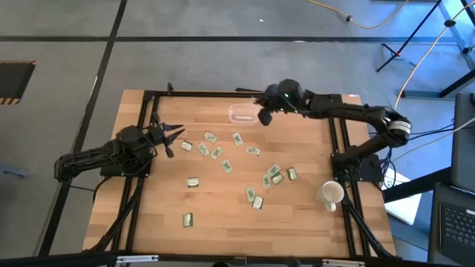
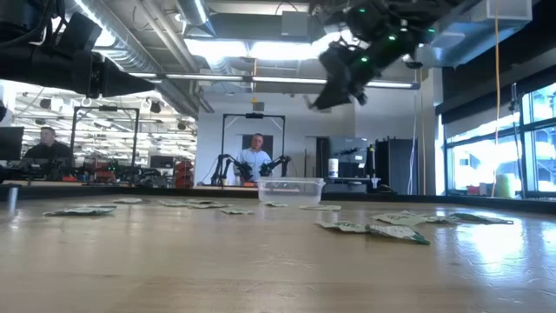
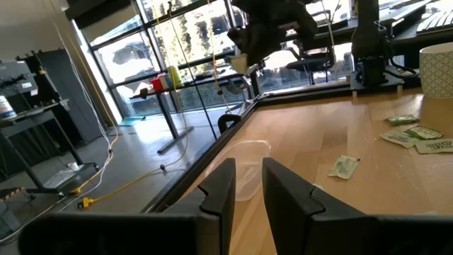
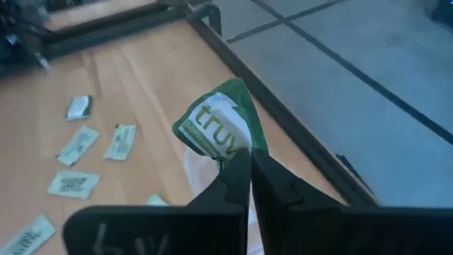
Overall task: Pick and place items into bin
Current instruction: Put the green stevia packet into the transparent bin
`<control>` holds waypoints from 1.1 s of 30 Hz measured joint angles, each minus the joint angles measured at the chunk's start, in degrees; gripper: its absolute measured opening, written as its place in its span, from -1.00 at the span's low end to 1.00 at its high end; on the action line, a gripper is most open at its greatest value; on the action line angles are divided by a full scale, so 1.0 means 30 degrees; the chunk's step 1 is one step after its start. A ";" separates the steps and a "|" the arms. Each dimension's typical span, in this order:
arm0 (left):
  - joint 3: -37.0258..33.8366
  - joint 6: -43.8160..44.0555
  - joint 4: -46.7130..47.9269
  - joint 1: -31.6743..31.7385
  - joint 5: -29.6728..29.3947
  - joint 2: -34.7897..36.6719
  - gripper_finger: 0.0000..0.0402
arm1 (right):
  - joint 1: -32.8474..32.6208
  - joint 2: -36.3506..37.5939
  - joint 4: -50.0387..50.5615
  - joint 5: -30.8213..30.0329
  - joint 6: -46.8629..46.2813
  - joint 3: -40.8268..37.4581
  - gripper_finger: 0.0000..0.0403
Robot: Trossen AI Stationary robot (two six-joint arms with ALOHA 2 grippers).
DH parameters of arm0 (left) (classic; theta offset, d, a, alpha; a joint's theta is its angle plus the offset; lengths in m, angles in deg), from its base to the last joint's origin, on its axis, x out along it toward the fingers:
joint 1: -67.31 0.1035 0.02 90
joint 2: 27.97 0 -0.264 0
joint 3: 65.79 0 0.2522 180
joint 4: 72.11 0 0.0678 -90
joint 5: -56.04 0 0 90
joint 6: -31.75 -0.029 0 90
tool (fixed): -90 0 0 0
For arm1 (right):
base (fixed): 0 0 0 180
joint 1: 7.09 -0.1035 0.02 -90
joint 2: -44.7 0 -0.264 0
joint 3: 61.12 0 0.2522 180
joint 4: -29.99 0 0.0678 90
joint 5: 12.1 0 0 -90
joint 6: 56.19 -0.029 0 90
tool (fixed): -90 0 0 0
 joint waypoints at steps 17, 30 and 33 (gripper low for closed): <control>0.0003 0.0000 0.0149 0.0000 0.0001 0.0000 -0.66 | 0.0182 -0.8507 0.4546 -0.0085 0.1130 0.5700 -0.93; -0.0004 0.0000 0.0149 0.0000 0.0002 0.0002 -0.66 | 0.0233 -0.8882 0.4659 -0.0085 0.1115 0.5760 -0.93; -0.0002 0.0000 0.0155 0.0000 0.0000 0.0000 -0.66 | 0.0233 -0.8882 0.4717 -0.0085 0.1121 0.5756 -0.93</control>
